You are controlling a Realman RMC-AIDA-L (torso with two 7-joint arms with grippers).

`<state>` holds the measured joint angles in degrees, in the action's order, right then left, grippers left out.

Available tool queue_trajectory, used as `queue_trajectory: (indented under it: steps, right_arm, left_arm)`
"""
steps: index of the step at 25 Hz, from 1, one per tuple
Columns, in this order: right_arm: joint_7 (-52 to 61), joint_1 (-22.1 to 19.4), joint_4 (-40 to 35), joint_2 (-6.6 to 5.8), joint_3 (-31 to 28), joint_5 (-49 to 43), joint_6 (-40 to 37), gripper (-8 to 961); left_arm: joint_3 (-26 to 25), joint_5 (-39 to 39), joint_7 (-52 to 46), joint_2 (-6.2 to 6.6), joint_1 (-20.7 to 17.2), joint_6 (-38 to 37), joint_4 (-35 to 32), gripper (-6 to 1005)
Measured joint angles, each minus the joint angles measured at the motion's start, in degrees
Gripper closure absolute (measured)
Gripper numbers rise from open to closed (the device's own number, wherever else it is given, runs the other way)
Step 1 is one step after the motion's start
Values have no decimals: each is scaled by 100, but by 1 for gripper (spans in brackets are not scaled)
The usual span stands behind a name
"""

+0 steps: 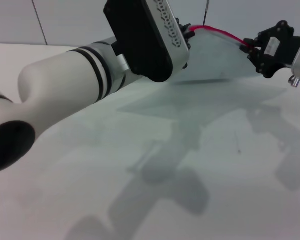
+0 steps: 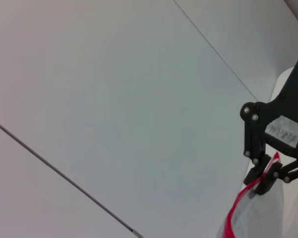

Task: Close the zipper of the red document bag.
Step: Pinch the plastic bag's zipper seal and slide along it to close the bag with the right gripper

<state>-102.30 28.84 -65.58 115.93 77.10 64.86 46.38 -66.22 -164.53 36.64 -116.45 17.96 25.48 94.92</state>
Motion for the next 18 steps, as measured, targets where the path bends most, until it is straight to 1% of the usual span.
queue_trajectory:
  steps: [13, 18]
  right_arm:
    - [0, 25, 539, -9, -310, -36, -521, 869]
    - [0, 58, 685, -9, -374, -172, -624, 859]
  left_arm:
    - [-40, 0, 317, -4, -588, -60, 696, 909]
    - [-69, 0, 368, -10, -711, -69, 845, 908]
